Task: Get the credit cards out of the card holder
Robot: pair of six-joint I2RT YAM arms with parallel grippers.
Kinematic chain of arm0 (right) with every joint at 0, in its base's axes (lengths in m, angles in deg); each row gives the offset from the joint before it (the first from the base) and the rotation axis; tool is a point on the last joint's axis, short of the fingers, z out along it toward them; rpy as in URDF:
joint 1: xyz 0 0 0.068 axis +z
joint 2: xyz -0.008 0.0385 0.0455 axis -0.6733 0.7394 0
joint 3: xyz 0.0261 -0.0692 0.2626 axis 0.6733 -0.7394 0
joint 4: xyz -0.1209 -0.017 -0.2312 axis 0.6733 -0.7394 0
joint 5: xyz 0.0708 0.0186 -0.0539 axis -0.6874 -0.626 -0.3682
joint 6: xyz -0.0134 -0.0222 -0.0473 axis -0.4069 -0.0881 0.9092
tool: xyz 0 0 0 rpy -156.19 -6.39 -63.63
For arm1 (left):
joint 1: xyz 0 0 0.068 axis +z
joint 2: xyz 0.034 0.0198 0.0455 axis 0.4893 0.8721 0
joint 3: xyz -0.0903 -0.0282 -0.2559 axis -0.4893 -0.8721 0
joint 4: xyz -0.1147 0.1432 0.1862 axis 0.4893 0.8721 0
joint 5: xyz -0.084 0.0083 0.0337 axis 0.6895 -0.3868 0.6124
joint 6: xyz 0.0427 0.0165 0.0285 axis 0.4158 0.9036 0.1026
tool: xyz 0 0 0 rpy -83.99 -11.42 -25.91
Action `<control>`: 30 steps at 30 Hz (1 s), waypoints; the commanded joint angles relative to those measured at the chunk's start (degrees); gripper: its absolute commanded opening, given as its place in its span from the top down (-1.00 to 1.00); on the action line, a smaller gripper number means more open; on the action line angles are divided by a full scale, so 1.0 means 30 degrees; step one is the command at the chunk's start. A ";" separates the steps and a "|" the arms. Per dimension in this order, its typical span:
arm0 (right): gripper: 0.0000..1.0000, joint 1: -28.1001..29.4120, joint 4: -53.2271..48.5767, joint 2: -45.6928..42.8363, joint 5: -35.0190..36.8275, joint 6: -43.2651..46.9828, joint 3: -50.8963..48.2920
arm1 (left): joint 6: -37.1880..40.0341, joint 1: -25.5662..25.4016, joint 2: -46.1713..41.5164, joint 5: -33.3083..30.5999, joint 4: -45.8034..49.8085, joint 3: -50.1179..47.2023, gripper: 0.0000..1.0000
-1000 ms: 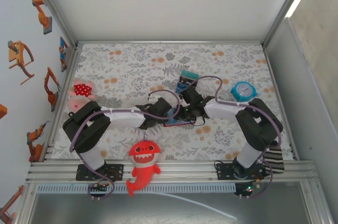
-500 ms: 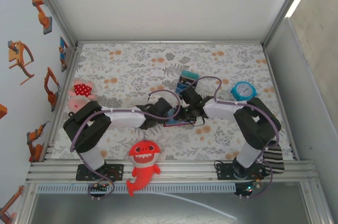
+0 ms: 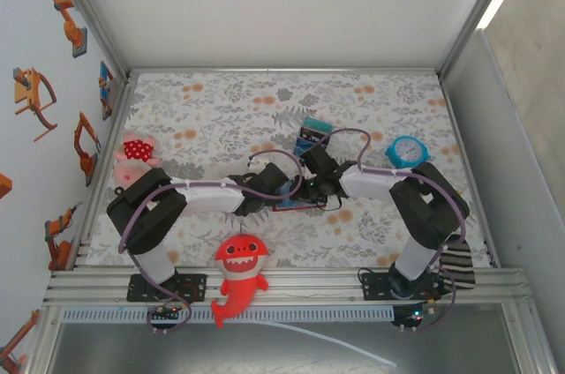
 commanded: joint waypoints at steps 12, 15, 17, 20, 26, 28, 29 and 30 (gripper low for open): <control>0.84 -0.0580 0.4853 -0.0094 -0.2541 -0.1457 -0.2328 | 0.0337 -0.0153 0.0960 -0.0148 0.1589 0.0377 -0.94; 0.91 -0.0641 0.5133 -0.0271 -0.2613 -0.1453 -0.2509 | 0.0344 -0.0182 0.1029 -0.0188 0.1640 0.0406 -0.94; 0.93 -0.0694 0.5440 -0.0365 -0.2769 -0.1502 -0.2688 | 0.0329 -0.0182 0.1086 -0.0174 0.1703 0.0450 -0.94; 0.92 -0.0773 0.6221 -0.0479 -0.3193 -0.1732 -0.2972 | 0.0268 -0.0166 0.1119 -0.0193 0.1754 0.0455 -0.94; 0.74 -0.0836 0.7097 -0.0407 -0.3682 -0.1951 -0.3213 | 0.0299 -0.0212 0.1127 -0.0179 0.1780 0.0480 -0.94; 0.74 -0.0819 0.7527 -0.0232 -0.3922 -0.2103 -0.3257 | 0.0313 -0.0226 0.1119 -0.0174 0.1795 0.0508 -0.94; 0.74 -0.0831 0.7689 -0.0129 -0.3979 -0.2138 -0.3271 | 0.0309 -0.0240 0.1124 -0.0178 0.1795 0.0534 -0.94; 0.74 -0.0845 0.7810 -0.0055 -0.4031 -0.2209 -0.3257 | 0.0325 -0.0248 0.1146 -0.0180 0.1824 0.0551 -0.94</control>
